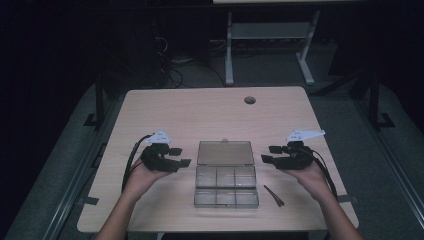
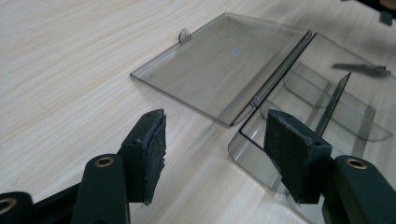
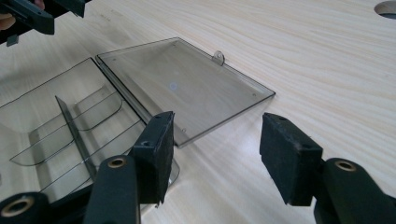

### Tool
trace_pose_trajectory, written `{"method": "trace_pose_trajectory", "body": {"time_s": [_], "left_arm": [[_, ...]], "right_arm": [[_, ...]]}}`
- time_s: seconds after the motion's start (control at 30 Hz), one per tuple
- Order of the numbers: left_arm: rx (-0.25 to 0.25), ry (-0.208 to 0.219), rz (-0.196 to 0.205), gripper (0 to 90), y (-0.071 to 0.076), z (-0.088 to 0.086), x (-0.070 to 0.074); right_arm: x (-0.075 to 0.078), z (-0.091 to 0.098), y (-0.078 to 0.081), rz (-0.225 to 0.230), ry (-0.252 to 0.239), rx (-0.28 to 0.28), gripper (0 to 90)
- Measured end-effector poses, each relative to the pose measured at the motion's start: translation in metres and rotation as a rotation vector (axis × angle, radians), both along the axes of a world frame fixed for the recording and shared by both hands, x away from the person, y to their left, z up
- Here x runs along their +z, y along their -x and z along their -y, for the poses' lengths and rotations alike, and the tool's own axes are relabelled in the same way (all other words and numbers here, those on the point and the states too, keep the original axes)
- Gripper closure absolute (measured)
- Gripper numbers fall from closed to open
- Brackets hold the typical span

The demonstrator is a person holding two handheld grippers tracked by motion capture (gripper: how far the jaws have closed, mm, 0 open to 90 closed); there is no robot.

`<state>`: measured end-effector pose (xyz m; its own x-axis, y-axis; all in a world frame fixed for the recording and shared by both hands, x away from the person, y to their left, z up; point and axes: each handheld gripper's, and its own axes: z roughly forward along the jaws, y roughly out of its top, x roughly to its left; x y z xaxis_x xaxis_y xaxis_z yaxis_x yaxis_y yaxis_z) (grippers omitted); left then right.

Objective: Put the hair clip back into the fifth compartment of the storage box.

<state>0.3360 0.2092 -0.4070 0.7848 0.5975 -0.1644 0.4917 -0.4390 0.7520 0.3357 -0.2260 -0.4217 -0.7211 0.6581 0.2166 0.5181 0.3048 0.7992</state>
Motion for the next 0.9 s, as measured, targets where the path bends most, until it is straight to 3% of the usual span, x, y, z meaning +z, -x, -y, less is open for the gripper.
{"method": "trace_pose_trajectory", "body": {"time_s": [0.3, 0.9], "left_arm": [[-0.002, -0.008, 0.015, 38.8, 0.02, -0.005, -0.004], [0.02, 0.021, 0.039, 38.7, 0.06, -0.019, -0.012]], "right_arm": [[-0.001, 0.006, 0.022, 0.012, -0.001, 0.004, 44.7], [0.003, 0.015, 0.07, 0.027, 0.005, -0.015, 45.1]]}}
